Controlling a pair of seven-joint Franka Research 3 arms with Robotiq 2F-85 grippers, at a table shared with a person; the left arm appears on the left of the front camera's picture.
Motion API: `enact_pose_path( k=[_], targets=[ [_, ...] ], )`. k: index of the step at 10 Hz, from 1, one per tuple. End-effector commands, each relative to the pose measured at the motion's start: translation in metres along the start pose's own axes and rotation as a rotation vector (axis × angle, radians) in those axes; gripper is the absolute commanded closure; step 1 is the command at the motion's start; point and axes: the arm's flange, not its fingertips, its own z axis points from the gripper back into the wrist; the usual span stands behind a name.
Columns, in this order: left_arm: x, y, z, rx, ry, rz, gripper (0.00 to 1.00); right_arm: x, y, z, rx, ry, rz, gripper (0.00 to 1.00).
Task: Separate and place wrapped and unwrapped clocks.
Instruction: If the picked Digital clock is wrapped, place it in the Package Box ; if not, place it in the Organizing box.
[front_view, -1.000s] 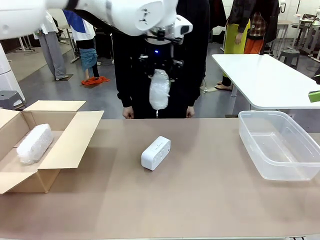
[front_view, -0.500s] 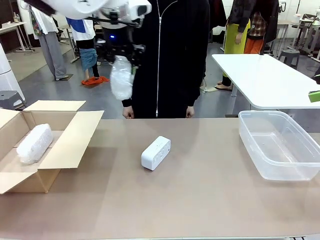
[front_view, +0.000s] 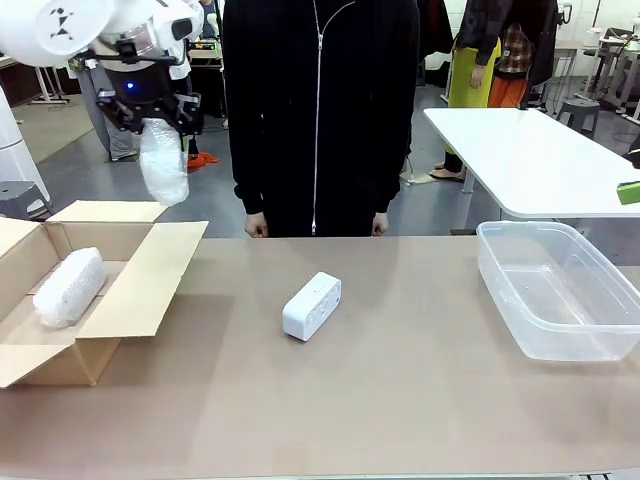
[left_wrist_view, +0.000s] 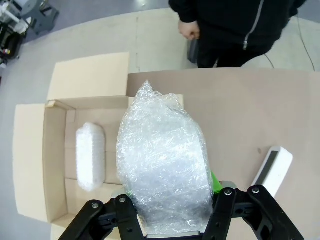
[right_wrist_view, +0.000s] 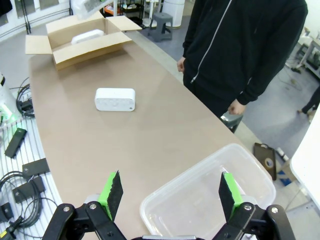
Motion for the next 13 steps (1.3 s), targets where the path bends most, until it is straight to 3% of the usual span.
enact_pose_path(
  k=[1, 6, 9, 13],
  targets=[
    [-0.004, 0.023, -0.008, -0.029, -0.007, 0.007, 0.45, 0.000, -0.001, -0.003, 0.019, -0.024, 0.008, 0.00],
    [-0.013, 0.101, -0.038, -0.057, 0.045, -0.261, 0.45, 0.000, -0.001, -0.003, 0.019, -0.024, 0.008, 0.00],
    [-0.024, 0.144, -0.077, -0.118, 0.126, -0.292, 0.45, 0.000, -0.001, -0.003, 0.019, -0.024, 0.008, 0.00],
    [-0.040, 0.167, -0.126, -0.239, 0.187, -0.361, 0.45, 0.000, -0.001, -0.003, 0.019, -0.024, 0.008, 0.00]
  ],
)
